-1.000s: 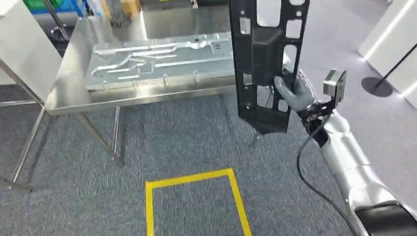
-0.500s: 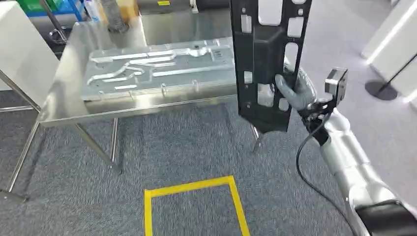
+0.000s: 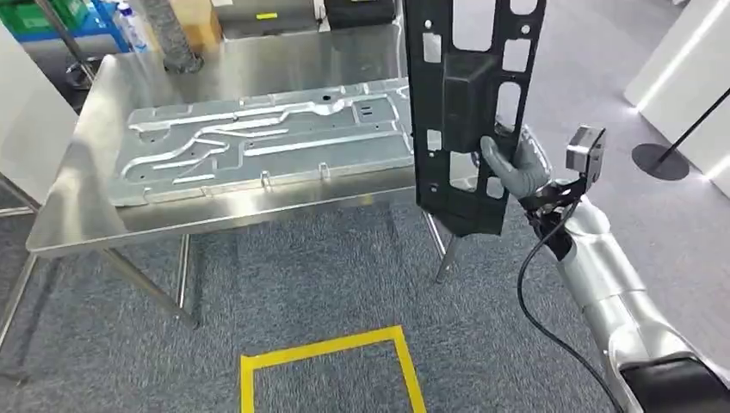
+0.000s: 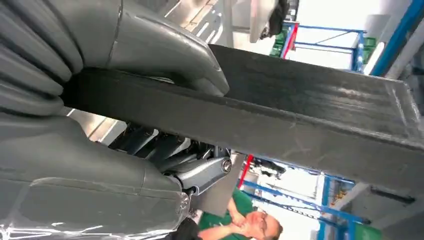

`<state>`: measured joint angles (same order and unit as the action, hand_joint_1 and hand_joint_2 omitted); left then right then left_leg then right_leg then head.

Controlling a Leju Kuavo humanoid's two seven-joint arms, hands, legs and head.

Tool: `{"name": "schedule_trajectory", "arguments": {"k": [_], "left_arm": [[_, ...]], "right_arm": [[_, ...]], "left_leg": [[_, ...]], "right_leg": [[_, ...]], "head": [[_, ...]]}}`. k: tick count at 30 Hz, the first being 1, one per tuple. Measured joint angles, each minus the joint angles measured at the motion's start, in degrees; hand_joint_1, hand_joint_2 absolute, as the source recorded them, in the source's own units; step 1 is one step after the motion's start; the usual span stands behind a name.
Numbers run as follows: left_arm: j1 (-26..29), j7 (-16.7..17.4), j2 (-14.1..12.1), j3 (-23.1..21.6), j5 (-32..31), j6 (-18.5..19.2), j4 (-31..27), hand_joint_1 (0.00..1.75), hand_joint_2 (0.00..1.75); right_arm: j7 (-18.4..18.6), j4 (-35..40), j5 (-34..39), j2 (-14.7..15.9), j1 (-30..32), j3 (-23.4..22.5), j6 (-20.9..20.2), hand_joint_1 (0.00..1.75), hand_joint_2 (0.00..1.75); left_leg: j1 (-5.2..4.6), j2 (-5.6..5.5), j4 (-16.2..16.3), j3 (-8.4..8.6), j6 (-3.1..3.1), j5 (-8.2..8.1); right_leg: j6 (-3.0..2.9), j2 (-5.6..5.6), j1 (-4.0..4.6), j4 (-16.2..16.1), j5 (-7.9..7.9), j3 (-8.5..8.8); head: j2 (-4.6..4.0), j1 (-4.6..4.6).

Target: Take the parts from the cabinet and place them on the table.

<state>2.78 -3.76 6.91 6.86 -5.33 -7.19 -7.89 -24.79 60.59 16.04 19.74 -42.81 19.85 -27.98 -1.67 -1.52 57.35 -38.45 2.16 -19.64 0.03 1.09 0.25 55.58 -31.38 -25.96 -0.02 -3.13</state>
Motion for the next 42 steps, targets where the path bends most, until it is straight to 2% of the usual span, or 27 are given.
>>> {"name": "schedule_trajectory", "arguments": {"k": [2, 4, 5, 7, 8, 9, 10, 11, 13, 14, 17, 19, 20, 22, 24, 25, 26, 27, 28, 29, 30, 33, 35, 37, 39, 41, 42], "left_arm": [[0.1, 0.0, 0.1, 0.0, 0.0, 0.0, 0.0, 0.00, 1.75], [0.1, 0.1, 0.2, 0.0, 0.0, 0.0, 0.0, 0.00, 1.75], [0.2, 0.1, 0.2, 0.0, 0.0, 0.0, 0.0, 0.00, 1.75], [0.3, 0.1, 0.3, 0.0, 0.0, 0.0, 0.0, 0.00, 1.75], [0.3, 0.1, 0.3, 0.0, 0.0, 0.0, 0.0, 0.00, 1.75], [0.3, 0.1, 0.3, 0.0, 0.0, 0.0, 0.0, 0.00, 1.75], [0.4, 0.1, 0.3, 0.0, 0.0, 0.0, 0.0, 0.00, 1.75], [0.5, 0.1, 0.3, 0.0, 0.0, 0.0, 0.0, 0.00, 1.75], [0.6, 0.1, 0.3, 0.0, 0.0, 0.0, 0.1, 0.00, 1.75], [0.6, 0.0, 0.3, 0.0, 0.0, 0.0, 0.1, 0.00, 1.75], [0.6, 0.1, 0.2, 0.0, 0.0, 0.0, 0.1, 0.00, 1.75], [0.6, 0.1, 0.1, 0.0, 0.0, 0.0, 0.1, 0.00, 1.75], [0.5, 0.0, 0.1, 0.0, 0.0, 0.0, 0.1, 0.00, 1.75], [0.1, 0.0, 0.1, 0.0, 0.1, 0.0, 0.1, 0.00, 1.75], [0.0, -0.2, 0.0, 0.0, 0.2, 0.0, 0.1, 0.00, 1.75], [0.0, -0.2, 0.0, 0.1, 0.2, 0.0, 0.1, 0.00, 1.75], [0.0, -0.2, 0.0, 0.1, 0.2, 0.0, 0.1, 0.00, 1.75], [0.0, -0.2, 0.0, 0.1, 0.2, 0.0, 0.1, 0.00, 1.75], [0.1, -0.2, 0.0, 0.1, 0.2, 0.0, 0.1, 0.00, 1.75], [0.1, -0.2, 0.0, 0.1, 0.2, 0.0, 0.1, 0.00, 1.75], [0.0, -0.2, 0.0, 0.1, 0.2, 0.0, 0.1, 0.00, 1.75], [0.1, -0.2, 0.2, 0.1, 0.2, -0.1, 0.1, 0.00, 1.75], [0.2, -0.3, 0.2, 0.1, 0.2, -0.1, 0.1, 0.00, 1.75], [0.2, -0.2, 0.3, 0.1, 0.2, -0.2, 0.1, 0.00, 1.75], [0.3, -0.3, 0.3, 0.1, 0.2, -0.4, 0.1, 0.00, 1.75], [0.3, -0.4, 0.3, 0.2, 0.2, -0.4, 0.1, 0.00, 1.75], [0.4, -0.5, 0.4, 0.2, 0.2, -0.4, 0.1, 0.00, 1.75]], "right_arm": [[-0.1, 0.0, 0.0, 0.0, -0.2, 0.0, 0.0, 1.75, 1.75], [-0.2, 0.0, 0.1, 0.0, -0.4, -0.1, 0.0, 1.75, 1.75], [-0.2, 0.0, 0.1, 0.0, -0.4, -0.1, 0.0, 1.75, 1.75], [-0.2, -0.2, 0.1, 0.0, 0.0, -0.1, 0.0, 1.75, 1.75], [-0.2, -0.2, 0.0, 0.0, 0.1, -0.1, 0.0, 1.75, 1.75], [-0.2, -0.3, 0.0, 0.0, 0.2, -0.1, 0.0, 1.75, 1.75], [-0.2, -0.3, 0.0, 0.0, 0.2, -0.1, 0.0, 1.75, 1.75], [-0.2, -0.3, 0.0, 0.0, 0.2, -0.1, 0.0, 1.75, 1.75], [-0.2, -0.7, 0.0, 0.1, 0.2, 0.0, -0.1, 1.75, 1.75], [-0.2, -0.8, 0.1, 0.2, 0.2, 0.0, -0.1, 1.75, 1.75], [-0.1, -0.7, 0.0, 0.3, 0.0, -0.1, -0.1, 1.75, 1.75], [-0.1, -0.6, 0.1, 0.3, 0.0, -0.1, -0.3, 1.75, 1.75], [-0.1, -0.6, 0.1, 0.3, -0.2, -0.1, -0.3, 1.75, 1.75], [0.0, -0.6, 0.1, 0.3, -0.2, -0.1, -0.7, 1.75, 1.75], [0.0, -0.9, 0.1, 0.3, -0.3, 0.0, -1.0, 1.75, 1.75], [0.0, -1.0, 0.1, 0.3, -0.3, 0.0, -1.0, 1.75, 1.75], [0.0, -1.1, 0.1, 0.3, -0.4, 0.1, -1.0, 1.75, 1.75], [0.0, -1.1, 0.1, 0.2, -0.5, 0.1, -1.0, 1.75, 1.75], [0.0, -1.2, 0.1, 0.2, -0.8, 0.1, -1.0, 1.75, 1.75], [-0.1, -1.4, 0.1, -0.1, -1.0, 0.2, -0.9, 1.75, 1.75], [0.0, -1.5, 0.0, -0.2, -1.3, 0.2, -0.9, 1.75, 1.75], [0.2, -1.6, -0.3, -0.5, -2.1, 0.2, -0.7, 1.75, 1.75], [0.3, -1.7, -0.4, -0.6, -2.7, 0.2, -0.6, 1.75, 1.75], [0.5, -1.9, -0.6, -0.7, -2.8, 0.4, -0.6, 1.75, 1.75], [0.5, -2.3, -1.4, -0.8, -2.7, 0.8, 0.0, 1.75, 1.75], [0.2, -2.4, -3.6, -0.8, -2.7, 1.2, 1.6, 1.75, 1.75], [-0.4, -2.5, -5.9, -0.8, -2.8, 1.4, 3.4, 1.75, 1.75]], "left_leg": [[0.19, 0.08, -0.7, 1.12, 0.72, -0.46], [0.57, 0.22, -1.1, 2.35, 1.17, -1.12], [0.59, 0.20, -1.1, 2.73, 1.18, -1.65], [0.59, 0.06, -1.1, 3.87, 1.10, -2.88], [0.59, 0.00, -1.1, 4.64, 1.07, -3.60], [0.59, -0.11, -1.1, 5.48, 0.99, -4.26], [0.59, -0.17, -1.0, 6.51, 0.90, -5.06], [0.59, -0.17, -1.0, 7.46, 0.77, -5.77], [0.42, -0.21, -0.7, 9.11, 0.37, -7.36], [0.38, -0.39, -0.8, 9.24, -0.07, -8.03], [0.42, -0.61, 0.2, 9.71, -0.81, -8.13], [0.43, -0.28, 5.0, 7.60, -1.61, -7.54], [0.79, -0.14, 9.8, 4.46, -2.02, -8.06], [1.03, 0.03, 17.1, -1.43, -2.58, -12.04], [1.08, 0.07, 17.7, -4.10, -2.75, -14.91], [1.07, 0.07, 15.5, -4.03, -2.63, -14.34], [1.04, 0.07, 11.3, -3.26, -2.36, -11.70], [1.01, 0.10, 6.6, -2.31, -1.98, -7.25], [0.92, 0.31, 2.3, -1.75, -1.45, -0.99], [0.57, 0.27, -0.3, -2.16, -1.15, -0.21], [0.70, 0.09, 0.4, -1.40, -0.91, -0.32], [0.87, 0.04, -0.2, 0.40, 0.27, -0.15], [0.90, 0.12, -0.2, 1.35, 0.85, -1.14], [0.84, 0.08, -0.2, 2.16, 1.04, -1.92], [0.69, -0.16, -0.1, 3.42, 1.08, -3.11], [0.46, -0.49, -0.1, 5.05, 1.09, -4.37], [0.24, -0.57, -0.1, 6.05, 1.10, -5.08]], "right_leg": [[0.58, -0.10, 0.31, 2.1, 1.31, -0.02], [1.24, -0.32, 0.09, 8.0, 1.90, -3.20], [1.57, -0.36, -0.12, 12.0, 1.04, -6.03], [2.03, -0.49, -0.55, 18.0, -4.04, -11.21], [2.13, -0.53, -0.72, 18.6, -6.30, -12.95], [2.33, -0.57, -0.84, 17.4, -6.72, -13.58], [2.35, -0.63, -0.92, 14.4, -5.33, -13.36], [2.41, -0.67, -0.96, 10.6, -2.43, -12.67], [2.11, -0.96, -0.95, 1.9, 9.25, -11.83], [1.08, -0.98, -0.61, 1.7, 9.16, -11.56], [-0.12, -0.46, -0.78, 1.2, 8.95, -10.46], [-0.85, -0.51, -0.99, 0.9, 8.05, -8.55], [-1.02, -0.49, -0.99, 0.9, 7.46, -7.92], [-1.03, -0.40, -1.00, 0.9, 6.14, -6.53], [-0.98, -0.33, -1.02, 0.9, 4.78, -4.81], [-0.91, -0.30, -1.01, 0.9, 4.00, -3.74], [-0.80, -0.30, -0.98, 0.9, 3.09, -2.52], [-0.64, -0.31, -0.97, 0.9, 2.24, -1.42], [-0.47, -0.30, -0.92, 0.7, 1.54, -0.90], [-0.08, 0.05, -0.60, 1.1, 0.80, -0.37], [0.29, 0.05, -0.57, 0.7, -0.11, -0.04], [1.06, 0.01, -0.48, 2.9, 0.53, 0.58], [1.27, -0.48, -0.66, 10.2, 0.62, -3.50], [1.78, -0.50, -0.66, 17.0, -3.81, -9.09], [1.92, -0.52, -0.65, 18.1, -7.56, -12.18], [1.55, -0.52, -0.43, 12.7, -4.88, -11.95], [0.78, -0.50, -0.18, 7.9, -0.21, -11.21]], "head": [[0.00, 0.02], [0.00, 0.02], [0.00, 0.02], [0.00, 0.02], [0.00, 0.02], [0.00, 0.02], [0.00, 0.02], [0.00, 0.02], [0.00, 0.02], [0.00, 0.04], [0.00, 0.07], [0.00, 0.00], [0.00, 0.00], [0.00, 0.00], [0.00, 0.00], [0.00, 0.00], [0.00, 0.00], [0.00, 0.00], [0.00, 0.02], [0.00, 0.00], [0.00, 0.04], [0.00, 0.02], [0.00, 0.02], [0.00, 0.02], [0.00, 0.02], [0.00, 0.02], [0.00, 0.02]]}}
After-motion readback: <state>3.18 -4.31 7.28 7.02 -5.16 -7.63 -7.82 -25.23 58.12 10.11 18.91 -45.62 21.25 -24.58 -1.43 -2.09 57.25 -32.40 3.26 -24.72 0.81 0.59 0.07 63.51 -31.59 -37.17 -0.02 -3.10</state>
